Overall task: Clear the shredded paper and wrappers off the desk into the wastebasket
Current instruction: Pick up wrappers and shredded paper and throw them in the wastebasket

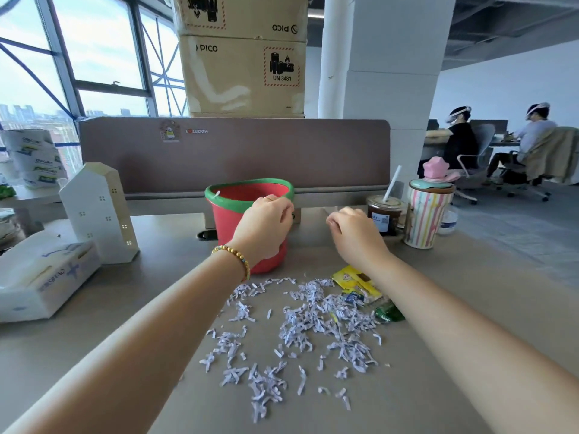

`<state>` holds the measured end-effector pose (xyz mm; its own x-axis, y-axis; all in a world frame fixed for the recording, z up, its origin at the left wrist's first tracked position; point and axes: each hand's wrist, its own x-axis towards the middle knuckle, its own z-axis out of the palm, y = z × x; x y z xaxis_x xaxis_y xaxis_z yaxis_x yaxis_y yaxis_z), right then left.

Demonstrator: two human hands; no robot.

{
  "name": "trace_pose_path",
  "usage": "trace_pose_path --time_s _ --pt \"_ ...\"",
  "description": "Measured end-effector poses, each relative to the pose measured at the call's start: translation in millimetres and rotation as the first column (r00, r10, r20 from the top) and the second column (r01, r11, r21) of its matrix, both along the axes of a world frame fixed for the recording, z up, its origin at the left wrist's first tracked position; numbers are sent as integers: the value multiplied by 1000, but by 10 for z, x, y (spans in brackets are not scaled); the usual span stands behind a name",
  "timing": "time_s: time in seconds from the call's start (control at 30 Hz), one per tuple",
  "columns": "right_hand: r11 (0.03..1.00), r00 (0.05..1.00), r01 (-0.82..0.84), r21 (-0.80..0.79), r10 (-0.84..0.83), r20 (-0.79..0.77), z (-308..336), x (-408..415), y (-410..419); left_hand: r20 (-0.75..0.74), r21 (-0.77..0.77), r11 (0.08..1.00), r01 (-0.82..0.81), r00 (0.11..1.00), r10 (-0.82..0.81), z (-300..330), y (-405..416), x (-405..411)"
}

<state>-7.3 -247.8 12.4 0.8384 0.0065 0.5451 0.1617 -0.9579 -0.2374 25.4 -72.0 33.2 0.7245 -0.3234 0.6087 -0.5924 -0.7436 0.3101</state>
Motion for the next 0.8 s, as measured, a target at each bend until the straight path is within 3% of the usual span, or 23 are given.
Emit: trace_pose_path --time_s 0.1,0.23,0.4,0.53,0.8 --pt "997 995 75 23 -73 -72 -254 -221 -289 -49 62 998 10 999 -7 -234 -170 -155" --pt "975 967 202 95 -182 -180 -584 -437 -609 -219 138 989 45 976 -14 -503 -428 -338" --pt "950 942 246 195 -187 -278 -945 -587 -824 -396 271 953 132 918 -15 -800 -740 -540" --pt "932 942 249 263 -170 -288 -1125 -596 -852 -457 355 914 199 889 -16 -1027 -943 -598" --pt "983 932 175 65 -143 -334 -1230 -521 -808 -458 440 867 235 889 -9 -1292 -1030 -507"
